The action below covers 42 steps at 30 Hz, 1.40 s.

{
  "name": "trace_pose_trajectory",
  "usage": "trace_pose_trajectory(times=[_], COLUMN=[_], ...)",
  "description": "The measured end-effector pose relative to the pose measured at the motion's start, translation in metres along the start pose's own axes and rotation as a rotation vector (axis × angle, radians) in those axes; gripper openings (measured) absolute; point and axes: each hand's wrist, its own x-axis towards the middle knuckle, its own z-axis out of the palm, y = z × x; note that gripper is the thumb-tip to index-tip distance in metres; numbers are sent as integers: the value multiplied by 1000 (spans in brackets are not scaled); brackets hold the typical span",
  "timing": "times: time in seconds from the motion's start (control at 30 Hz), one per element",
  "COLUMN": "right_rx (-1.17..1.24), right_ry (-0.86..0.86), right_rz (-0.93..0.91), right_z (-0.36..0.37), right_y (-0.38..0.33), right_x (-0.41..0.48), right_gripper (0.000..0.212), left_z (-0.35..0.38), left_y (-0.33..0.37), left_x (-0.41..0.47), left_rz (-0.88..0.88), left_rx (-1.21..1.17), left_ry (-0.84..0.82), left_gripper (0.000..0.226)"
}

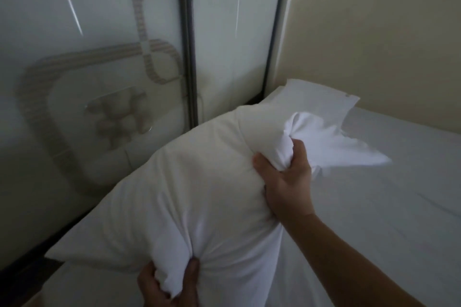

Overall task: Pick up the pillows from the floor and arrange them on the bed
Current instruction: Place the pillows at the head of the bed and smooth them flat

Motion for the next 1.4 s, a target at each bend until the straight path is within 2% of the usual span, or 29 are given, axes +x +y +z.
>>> trace_pose_trajectory(times=[0.07, 0.13, 0.2, 0.33, 0.43, 0.5, 0.57, 0.67, 0.77, 0.87, 0.93, 1.03, 1.1, 1.13, 1.2, 1.3, 1.33, 1.37, 1.4], right_rx=[8, 21, 21, -129, -271, -284, -329, -358, -354, -294, -147, 1, -38, -87, -159, -47, 6, 34, -27], right_ry=[-12, -27, -52, -127, -155, -149, -186, -222, -213, -207, -280, -511, -584, -556, -387, -105, -37, 6, 25], right_rz=[-3, 15, 57, 321, 599, 692, 716, 700, 713, 748, 781, 890, 924, 937, 1067, 1281, 1291, 1262, 1185], right_z=[11, 20, 25, 25, 13, 7, 6, 12, 14, 7, 5, 2, -4, -8, -19, -34, -35, -30, -24], right_y=[4, 13, 31, 107, 165, 179, 181, 172, 164, 158, 152, 144, 142, 142, 146, 167, 173, 177, 181], right_x=[6, 10, 13, -11, -53, -60, -48, -29, -31, -40, -43, -42, -37, -32, -16, 13, 20, 26, 32], right_gripper=[35, 36, 37, 43, 50, 55, 65, 75, 81, 77, 66, 57, 67, 75, 95, 125, 125, 116, 98], left_z=[-9, -18, -22, -39, -57, -62, -62, -58, -48, -17, 10, 36, 34, 29, 17, 11, 12, 11, 10], left_y=[-5, -21, -34, -72, -90, -91, -79, -52, -34, -28, -30, -41, -51, -56, -66, -75, -78, -81, -83], left_x=[3, 5, 9, 8, 3, 2, 9, 34, 64, 84, 96, 109, 116, 120, 125, 122, 117, 112, 108], left_rz=[-57, -52, -70, -108, -291, -345, -340, -282, -76, 241, 331, 282, 162, 79, -92, -232, -242, -239, -222], left_rx=[44, 196, 263, 376, 428, 529, 625, 956, 1048, 1048, 1120, 1246, 1312, 1341, 1358, 1323, 1322, 1321, 1324], left_ry=[34, 13, -9, -141, -295, -395, -356, -224, -110, -330, -519, -679, -724, -739, -753, -741, -738, -732, -729], left_gripper=[57, 66, 63, 63, 63, 63, 66, 69, 73, 78, 86, 102, 112, 117, 124, 130, 131, 131, 131])
